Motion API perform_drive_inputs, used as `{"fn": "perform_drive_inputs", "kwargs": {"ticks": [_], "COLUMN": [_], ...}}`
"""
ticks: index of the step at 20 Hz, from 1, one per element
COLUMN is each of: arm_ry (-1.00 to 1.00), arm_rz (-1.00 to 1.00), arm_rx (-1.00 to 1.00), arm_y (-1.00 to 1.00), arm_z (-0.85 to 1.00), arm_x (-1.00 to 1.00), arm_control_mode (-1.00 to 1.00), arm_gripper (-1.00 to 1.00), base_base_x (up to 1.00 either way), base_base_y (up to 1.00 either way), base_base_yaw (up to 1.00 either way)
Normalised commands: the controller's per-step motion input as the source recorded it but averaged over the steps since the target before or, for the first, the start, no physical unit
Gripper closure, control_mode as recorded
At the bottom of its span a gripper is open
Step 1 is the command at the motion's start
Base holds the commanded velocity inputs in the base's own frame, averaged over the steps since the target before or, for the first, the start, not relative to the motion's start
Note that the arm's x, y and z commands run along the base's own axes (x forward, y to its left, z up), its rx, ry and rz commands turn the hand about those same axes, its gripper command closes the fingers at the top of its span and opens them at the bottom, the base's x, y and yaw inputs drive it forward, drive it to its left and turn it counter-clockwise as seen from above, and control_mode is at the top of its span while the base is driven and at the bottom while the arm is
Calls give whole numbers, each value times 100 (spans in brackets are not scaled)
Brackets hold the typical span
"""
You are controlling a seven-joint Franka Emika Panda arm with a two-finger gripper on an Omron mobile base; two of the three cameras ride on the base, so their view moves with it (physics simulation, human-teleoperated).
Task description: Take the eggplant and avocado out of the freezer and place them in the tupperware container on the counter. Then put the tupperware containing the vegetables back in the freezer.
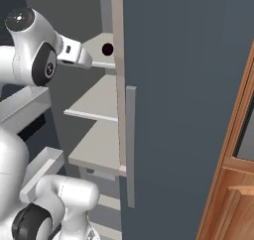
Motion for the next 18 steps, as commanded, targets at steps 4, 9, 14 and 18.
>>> {"fn": "perform_drive_inputs", "kwargs": {"ticks": [4,9,14,18], "arm_ry": [-11,-8,0,1], "arm_rz": [0,0,0,0], "arm_rx": [-3,-5,-1,0], "arm_y": [0,0,-6,-22], "arm_z": [0,-3,-1,0], "arm_x": [49,60,57,36], "arm_control_mode": [-100,-100,-100,-100], "arm_gripper": [-100,-100,-100,-100], "base_base_x": [0,0,0,0], "base_base_y": [0,0,0,0], "base_base_yaw": [0,0,0,0]}}
